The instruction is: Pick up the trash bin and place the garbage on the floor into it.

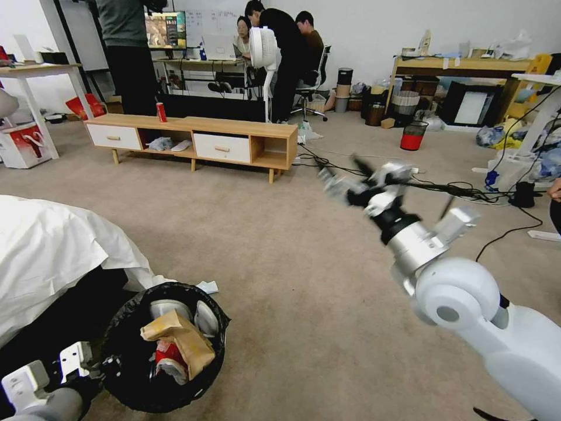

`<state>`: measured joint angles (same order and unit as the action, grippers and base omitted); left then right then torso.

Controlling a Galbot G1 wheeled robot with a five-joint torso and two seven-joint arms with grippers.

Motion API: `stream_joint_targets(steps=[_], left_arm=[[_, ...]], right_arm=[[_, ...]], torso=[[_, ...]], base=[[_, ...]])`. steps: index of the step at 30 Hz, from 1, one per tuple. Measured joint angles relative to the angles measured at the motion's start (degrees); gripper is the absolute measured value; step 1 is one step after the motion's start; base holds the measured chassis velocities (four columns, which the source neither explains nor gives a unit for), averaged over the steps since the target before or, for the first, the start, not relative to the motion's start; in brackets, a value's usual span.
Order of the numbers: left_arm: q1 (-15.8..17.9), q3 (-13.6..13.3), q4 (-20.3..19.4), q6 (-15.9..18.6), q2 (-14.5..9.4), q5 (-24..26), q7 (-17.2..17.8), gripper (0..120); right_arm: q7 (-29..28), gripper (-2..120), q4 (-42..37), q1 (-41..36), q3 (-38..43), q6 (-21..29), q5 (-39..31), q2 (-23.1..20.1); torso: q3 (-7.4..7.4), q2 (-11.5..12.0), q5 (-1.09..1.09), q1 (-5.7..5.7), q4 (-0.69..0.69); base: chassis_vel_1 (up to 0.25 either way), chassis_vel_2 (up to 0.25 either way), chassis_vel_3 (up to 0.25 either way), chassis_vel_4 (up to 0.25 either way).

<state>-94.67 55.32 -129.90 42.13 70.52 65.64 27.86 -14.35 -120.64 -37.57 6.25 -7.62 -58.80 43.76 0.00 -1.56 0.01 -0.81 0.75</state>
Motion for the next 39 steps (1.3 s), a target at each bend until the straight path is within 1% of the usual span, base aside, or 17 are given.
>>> stream_joint_targets(steps=[1,2,3,4,5,7,8,10,13,14,15,17,18,22,24,28,39], left_arm=[[-0.2,0.1,-0.4,0.0,0.5,-0.2,0.0,0],[-0.2,0.1,-0.4,0.0,0.5,-0.2,0.0,0],[-0.5,0.1,-1.0,0.0,1.0,-0.4,0.0,0],[-0.8,0.1,-1.1,0.0,1.1,-0.5,0.0,0],[-0.8,0.1,-1.1,0.0,1.1,-0.5,0.0,0],[-1.3,0.2,-1.6,0.0,1.4,-0.7,0.1,0],[-1.3,0.2,-1.6,0.0,1.4,-0.7,0.1,0],[-1.9,0.2,-1.8,0.0,1.5,-0.8,0.1,0],[-2.2,0.2,-2.0,0.0,1.7,-0.8,0.1,0],[-2.5,0.2,-2.2,0.0,1.9,-0.8,0.1,0],[-2.5,0.2,-2.2,0.0,1.9,-0.8,0.1,0],[-2.6,0.1,-2.4,0.0,2.3,-0.8,0.1,0],[-2.6,0.1,-2.4,0.0,2.3,-0.8,0.1,0],[-2.6,0.0,-2.5,0.0,2.8,-1.0,0.1,0],[-2.6,0.0,-2.5,0.0,2.8,-1.1,0.0,0],[-2.1,-0.4,-2.6,0.0,4.0,-1.7,-0.2,0],[-1.8,-1.2,-2.6,0.0,5.5,-3.9,-1.3,0]], right_arm=[[0.5,100,0.4,-1.7,3.0,-1.0,0.9,0.7],[0.5,100,0.4,-1.7,3.0,-1.0,0.9,0.7],[1.3,100,0.5,-5.6,7.8,-2.0,2.4,1.5],[1.9,100,0.6,-7.6,9.9,-2.5,3.4,1.7],[1.9,100,0.6,-7.6,9.9,-2.5,3.4,1.7],[4.0,100,1.9,-14.0,15.8,-5.0,8.3,2.5],[4.0,100,1.9,-14.0,15.8,-5.0,8.3,2.5],[5.6,100,2.8,-18.6,20.2,-7.1,13.8,3.8],[6.0,100,2.9,-21.0,22.6,-7.7,15.9,4.7],[6.1,100,2.7,-24.0,25.2,-8.3,18.1,6.2],[6.1,100,2.7,-24.0,25.2,-8.3,18.1,6.2],[6.1,100,2.6,-27.7,28.5,-8.7,22.5,9.1],[6.1,100,2.6,-27.7,28.5,-8.7,22.5,9.1],[5.5,100,2.3,-31.5,31.0,-8.7,25.8,12.2],[5.4,100,2.2,-31.9,31.2,-8.7,26.0,12.3],[4.2,100,0.9,-36.1,33.5,-7.5,30.2,13.9],[3.2,100,-1.1,-41.0,29.8,-6.5,36.2,17.5]], torso=[[0.00,0.0,0.00,0.00,0.00],[0.00,0.0,0.00,0.00,0.00],[0.00,0.0,-0.02,0.00,0.04],[0.00,0.0,-0.01,0.00,0.06],[0.00,0.0,-0.01,0.00,0.06],[0.00,0.0,0.00,0.00,0.06],[0.00,0.0,0.00,0.00,0.06],[0.00,0.0,0.02,0.00,0.05],[0.00,0.0,-0.01,0.00,0.05],[0.00,0.0,0.00,0.00,0.05],[0.00,0.0,0.00,0.00,0.05],[0.00,0.0,0.00,0.00,0.05],[0.00,0.0,0.00,0.00,0.05],[0.00,0.0,0.00,0.00,0.04],[0.00,0.0,-0.01,0.00,0.04],[0.00,0.0,-0.01,0.00,0.06],[0.00,0.0,0.00,0.00,0.04]], base=[[0.000,0.000,0.000,0.000],[0.000,0.000,0.000,0.000],[0.000,0.000,0.000,0.000],[0.000,0.000,0.000,0.000],[0.000,0.000,0.000,0.000],[0.000,0.000,0.000,0.000],[0.000,0.000,0.000,0.000],[0.000,0.000,0.000,0.000],[0.000,0.000,0.000,0.000],[0.000,0.000,0.000,0.000],[0.000,0.000,0.000,0.000],[0.000,0.000,0.000,0.000],[0.000,0.000,0.000,0.000],[0.000,0.000,0.000,0.000],[0.000,0.000,0.000,0.000],[0.000,0.000,0.000,0.000],[0.000,0.000,0.000,0.000]])
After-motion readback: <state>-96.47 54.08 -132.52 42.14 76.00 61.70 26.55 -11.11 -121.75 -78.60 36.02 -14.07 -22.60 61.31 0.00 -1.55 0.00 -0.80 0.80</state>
